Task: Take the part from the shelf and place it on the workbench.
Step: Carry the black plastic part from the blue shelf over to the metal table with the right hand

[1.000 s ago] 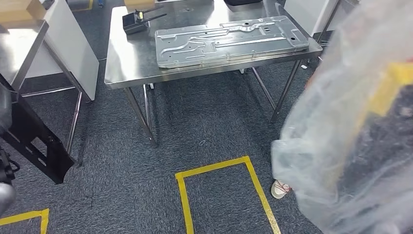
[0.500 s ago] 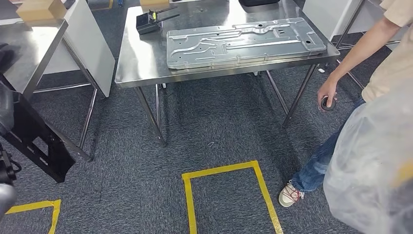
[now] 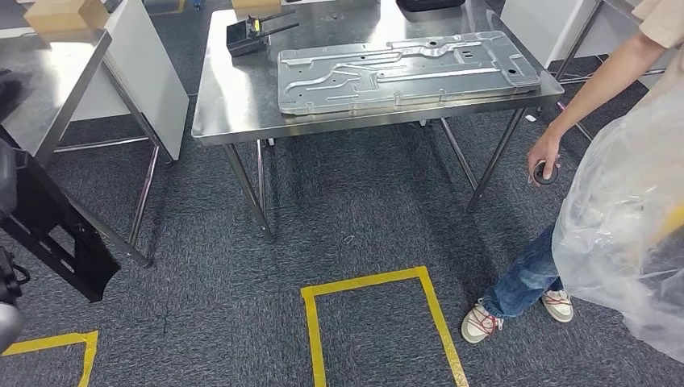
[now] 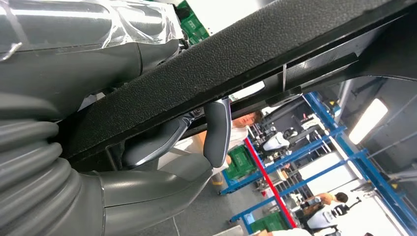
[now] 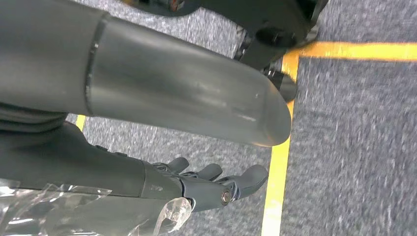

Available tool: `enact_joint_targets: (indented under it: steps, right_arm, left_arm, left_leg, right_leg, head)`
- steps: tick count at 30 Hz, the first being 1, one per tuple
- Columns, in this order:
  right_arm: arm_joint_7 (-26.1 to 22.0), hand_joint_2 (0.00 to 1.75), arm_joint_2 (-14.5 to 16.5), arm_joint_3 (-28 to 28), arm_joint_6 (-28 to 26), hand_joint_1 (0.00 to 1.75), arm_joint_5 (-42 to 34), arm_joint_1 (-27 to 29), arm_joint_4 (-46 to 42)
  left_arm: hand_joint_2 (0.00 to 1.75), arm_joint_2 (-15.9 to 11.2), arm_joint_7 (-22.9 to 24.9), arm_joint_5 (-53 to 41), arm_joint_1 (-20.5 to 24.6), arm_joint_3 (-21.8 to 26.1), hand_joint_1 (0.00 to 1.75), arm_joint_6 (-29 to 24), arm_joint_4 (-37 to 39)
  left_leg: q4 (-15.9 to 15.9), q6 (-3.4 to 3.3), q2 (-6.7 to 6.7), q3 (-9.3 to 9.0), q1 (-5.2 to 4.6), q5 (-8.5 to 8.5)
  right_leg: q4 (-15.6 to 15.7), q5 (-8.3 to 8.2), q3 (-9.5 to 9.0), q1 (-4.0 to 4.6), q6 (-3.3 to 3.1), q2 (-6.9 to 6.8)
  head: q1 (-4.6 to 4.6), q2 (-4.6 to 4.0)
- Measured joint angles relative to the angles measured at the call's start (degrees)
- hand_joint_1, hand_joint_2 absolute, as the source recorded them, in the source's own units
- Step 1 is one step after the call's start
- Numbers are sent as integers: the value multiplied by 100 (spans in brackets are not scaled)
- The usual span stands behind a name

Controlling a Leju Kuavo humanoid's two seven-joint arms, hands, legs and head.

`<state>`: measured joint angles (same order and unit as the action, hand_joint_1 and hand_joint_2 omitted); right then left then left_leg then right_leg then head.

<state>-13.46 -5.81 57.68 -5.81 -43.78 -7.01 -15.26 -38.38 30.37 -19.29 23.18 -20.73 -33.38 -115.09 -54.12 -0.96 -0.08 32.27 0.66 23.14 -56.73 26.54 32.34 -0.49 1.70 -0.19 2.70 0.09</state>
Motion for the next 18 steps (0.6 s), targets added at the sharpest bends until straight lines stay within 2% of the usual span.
enact_joint_targets:
  steps: [1, 2, 4, 5, 6, 7, 9, 10, 11, 15, 16, 18]
  right_arm:
    - [-2, 0, 0, 0, 0, 0, 0, -3, 0]
    - [-2, 0, 0, 1, 1, 0, 0, -3, 1]
    - [-2, 0, 1, 2, 10, 0, 2, 0, 1]
    - [-2, 0, 2, 3, 16, 0, 3, 2, 1]
    - [-2, 0, 2, 3, 21, 0, 5, 3, 1]
    - [-3, 0, 2, 4, 24, 0, 7, 4, 1]
    - [-3, 0, 3, 4, 24, 0, 8, 3, 1]
    - [-3, 0, 8, 4, 24, 0, 8, 2, 2]
    - [-3, 0, 13, 3, 24, 0, 9, -1, 2]
    - [-4, 0, 20, 2, 24, 0, 9, -14, 2]
    - [-6, 0, 20, 2, 24, 0, 9, -17, 2]
    - [-10, 0, 21, 2, 25, 0, 9, -17, 2]
  left_arm:
    - [175, -5, -1, 2, 7, 2, 175, 2, -1]
    - [175, -8, -2, 6, 11, 4, 175, 5, -1]
    - [175, -9, -4, 21, 13, 1, 175, 10, -1]
    - [175, -9, -5, 30, 6, -2, 175, 12, -1]
    - [175, -9, -7, 35, -3, -3, 175, 13, -1]
    - [175, -9, -8, 38, -12, -3, 175, 14, -1]
    - [175, -9, -10, 39, -23, 2, 175, 14, -2]
    - [175, -13, -10, 41, -26, 7, 175, 14, -2]
    - [175, -18, -11, 42, -27, 15, 175, 14, -5]
    - [175, -33, -19, 65, -32, 44, 175, 16, -14]
    - [175, -40, -29, 78, -35, 55, 175, 19, -15]
    - [175, -55, -56, 95, -36, 83, 175, 25, -16]
  left_leg:
    - [31, -30, 0, -27, 17, -15]
    - [50, -51, 2, -50, 33, -22]
    - [51, -69, 1, -57, 34, -15]
    - [50, -68, -2, -58, 37, -11]
    - [47, -63, -9, -60, 43, -6]
    - [38, -49, -18, -65, 55, 3]
    - [-12, 16, -37, -66, 81, 47]
    - [-49, 61, -46, -57, 83, 78]
    - [-71, 102, -53, -48, 79, 100]
    - [-121, 189, -44, -40, 101, 157]
    - [-285, 201, -33, 27, 105, 255]
    - [-973, 217, -15, 339, 97, 597]
  right_leg:
    - [-170, 109, 69, 1, 26, 4]
    - [-470, 271, 206, -3, 45, 9]
    - [-1244, 603, 597, -14, 76, 14]
    - [-1510, 667, 745, -24, 91, 14]
    - [-1577, 628, 799, -38, 107, 13]
    - [-1404, 481, 735, -57, 124, 13]
    - [-635, 96, 383, -101, 168, 19]
    - [-302, -34, 231, -113, 161, 34]
    - [-109, -89, 144, -112, 138, 49]
    - [-44, -94, 128, -81, -41, 64]
    - [-39, -98, 123, -82, -75, 60]
    - [-36, -95, 118, -72, -119, 58]
  head:
    - [-2, 0]
    - [-4, 0]
    - [-8, 0]
    - [-9, 0]
    - [-10, 0]
    - [-10, 0]
    - [-11, 0]
    - [-13, 0]
    - [-12, 0]
    - [-5, 0]
    - [-4, 0]
    - [2, 0]
